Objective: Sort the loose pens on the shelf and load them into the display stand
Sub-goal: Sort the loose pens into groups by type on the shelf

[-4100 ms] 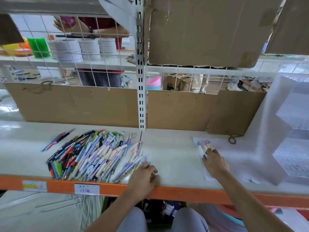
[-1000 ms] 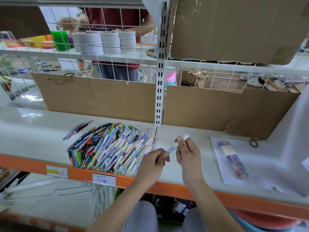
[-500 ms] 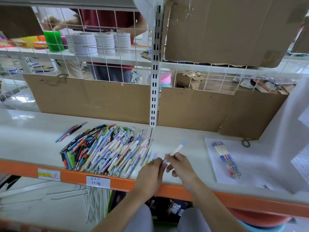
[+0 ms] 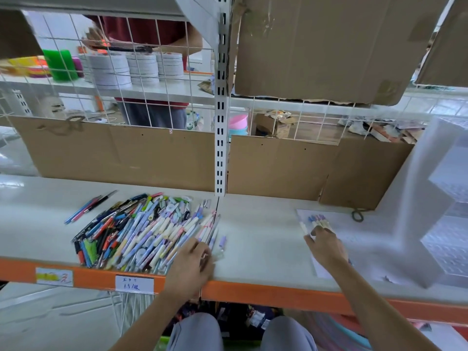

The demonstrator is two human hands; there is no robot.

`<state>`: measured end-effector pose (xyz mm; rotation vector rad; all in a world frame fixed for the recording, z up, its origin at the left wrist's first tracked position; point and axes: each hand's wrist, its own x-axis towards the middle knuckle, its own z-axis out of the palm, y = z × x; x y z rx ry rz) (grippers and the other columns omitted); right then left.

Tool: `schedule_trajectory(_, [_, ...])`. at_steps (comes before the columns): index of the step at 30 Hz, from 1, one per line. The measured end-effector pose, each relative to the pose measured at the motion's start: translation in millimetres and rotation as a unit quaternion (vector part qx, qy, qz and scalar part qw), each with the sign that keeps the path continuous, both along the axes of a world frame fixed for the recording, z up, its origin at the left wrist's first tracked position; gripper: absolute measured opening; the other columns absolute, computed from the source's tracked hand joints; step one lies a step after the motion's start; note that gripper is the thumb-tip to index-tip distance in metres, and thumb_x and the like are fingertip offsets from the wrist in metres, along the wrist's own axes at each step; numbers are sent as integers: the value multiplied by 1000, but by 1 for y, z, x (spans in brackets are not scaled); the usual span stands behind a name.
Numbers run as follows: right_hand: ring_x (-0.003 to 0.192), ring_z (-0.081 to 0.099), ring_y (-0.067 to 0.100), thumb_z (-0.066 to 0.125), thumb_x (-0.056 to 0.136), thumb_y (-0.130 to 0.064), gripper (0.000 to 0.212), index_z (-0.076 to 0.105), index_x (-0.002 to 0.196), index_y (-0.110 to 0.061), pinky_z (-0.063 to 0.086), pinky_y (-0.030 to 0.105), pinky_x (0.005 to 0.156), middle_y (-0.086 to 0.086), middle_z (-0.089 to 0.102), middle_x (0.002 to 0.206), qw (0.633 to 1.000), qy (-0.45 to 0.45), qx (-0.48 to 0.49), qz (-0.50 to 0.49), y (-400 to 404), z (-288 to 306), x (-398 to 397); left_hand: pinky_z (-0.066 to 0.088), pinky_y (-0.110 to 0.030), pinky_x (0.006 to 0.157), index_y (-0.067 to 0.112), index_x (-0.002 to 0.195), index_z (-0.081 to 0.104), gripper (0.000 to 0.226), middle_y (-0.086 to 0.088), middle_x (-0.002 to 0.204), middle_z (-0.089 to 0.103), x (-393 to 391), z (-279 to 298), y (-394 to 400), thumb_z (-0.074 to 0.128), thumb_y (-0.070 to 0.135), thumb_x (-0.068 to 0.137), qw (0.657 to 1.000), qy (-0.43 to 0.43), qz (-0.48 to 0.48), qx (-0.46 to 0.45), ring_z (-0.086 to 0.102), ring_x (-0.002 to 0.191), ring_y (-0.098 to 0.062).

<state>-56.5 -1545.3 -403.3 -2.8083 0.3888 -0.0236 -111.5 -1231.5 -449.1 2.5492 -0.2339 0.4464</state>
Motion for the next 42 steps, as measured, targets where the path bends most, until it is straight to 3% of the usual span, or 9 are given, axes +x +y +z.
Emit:
schedule_trajectory(10, [96, 62, 32, 47, 93, -19, 24, 52, 117, -18, 48, 34, 76, 8, 44, 129, 993, -31, -62, 93, -22, -11, 9, 50, -28, 70, 16, 85, 57, 14, 4, 96, 45, 0, -3, 1, 57, 30, 89, 999, 29, -5, -17, 55, 78, -10])
schedule_trajectory(14, [104, 60, 32, 43, 94, -12, 39, 41, 134, -14, 47, 34, 81, 9, 41, 136, 995, -6, -81, 51, -22, -7, 16, 42, -11, 66, 13, 85, 59, 10, 4, 93, 47, -1, 0, 4, 55, 20, 91, 997, 27, -10, -69, 53, 72, -4])
schedule_trajectory(16, [115, 55, 29, 42, 95, -12, 46, 33, 140, -11, 46, 31, 86, 9, 37, 143, 994, 5, -102, 49, -17, -8, 19, 43, -15, 65, 13, 85, 61, 10, 5, 91, 48, 3, 3, 7, 55, 17, 92, 997, 10, 11, -79, 53, 72, -6])
schedule_trajectory(21, [109, 54, 27, 48, 90, -10, 29, 53, 119, -13, 43, 29, 82, 9, 46, 127, 992, -38, -31, 119, 28, -11, 14, 43, -25, 70, 13, 90, 61, 9, 1, 92, 53, 34, 12, 25, 55, 19, 92, 995, -3, 85, -44, 51, 77, -13])
schedule_trajectory(25, [93, 61, 26, 39, 95, -15, 25, 50, 117, -18, 42, 29, 70, 3, 44, 119, 985, -18, 14, 174, 79, -18, -3, 45, -31, 74, 8, 101, 62, 19, -7, 100, 59, 66, 21, 34, 52, 22, 93, 991, 3, 135, 26, 54, 90, -22])
schedule_trajectory(29, [97, 58, 21, 34, 99, -24, 26, 46, 121, -22, 37, 27, 69, 0, 44, 120, 987, -24, 4, 161, 98, -28, -14, 46, -29, 80, 14, 112, 57, 26, -5, 109, 55, 82, 28, 31, 48, 31, 95, 978, 77, 147, 129, 53, 99, -20])
schedule_trajectory(33, [98, 57, 18, 34, 98, -24, 26, 46, 121, -23, 34, 26, 68, -2, 46, 119, 988, -37, 22, 149, 96, -28, -16, 45, -30, 78, 14, 109, 58, 21, -6, 105, 56, 83, 24, 29, 51, 26, 93, 977, 56, 144, 150, 52, 98, -21])
schedule_trajectory(37, [96, 58, 18, 34, 98, -23, 25, 47, 120, -24, 35, 26, 68, -3, 47, 117, 987, -42, 28, 154, 95, -27, -17, 39, -30, 62, 7, 89, 66, 12, -10, 87, 59, 71, 20, 23, 66, 19, 84, 990, -12, 131, 50, 54, 78, -26])
schedule_trajectory(42, [90, 59, 16, 37, 97, -26, 23, 50, 116, -26, 37, 25, 69, -6, 50, 112, 988, -14, 66, 136, 92, -22, -16, 36, -23, 67, 14, 93, 62, 13, 2, 90, 52, 51, 24, -1, 56, 26, 92, 994, -4, 89, -60, 49, 78, -12])
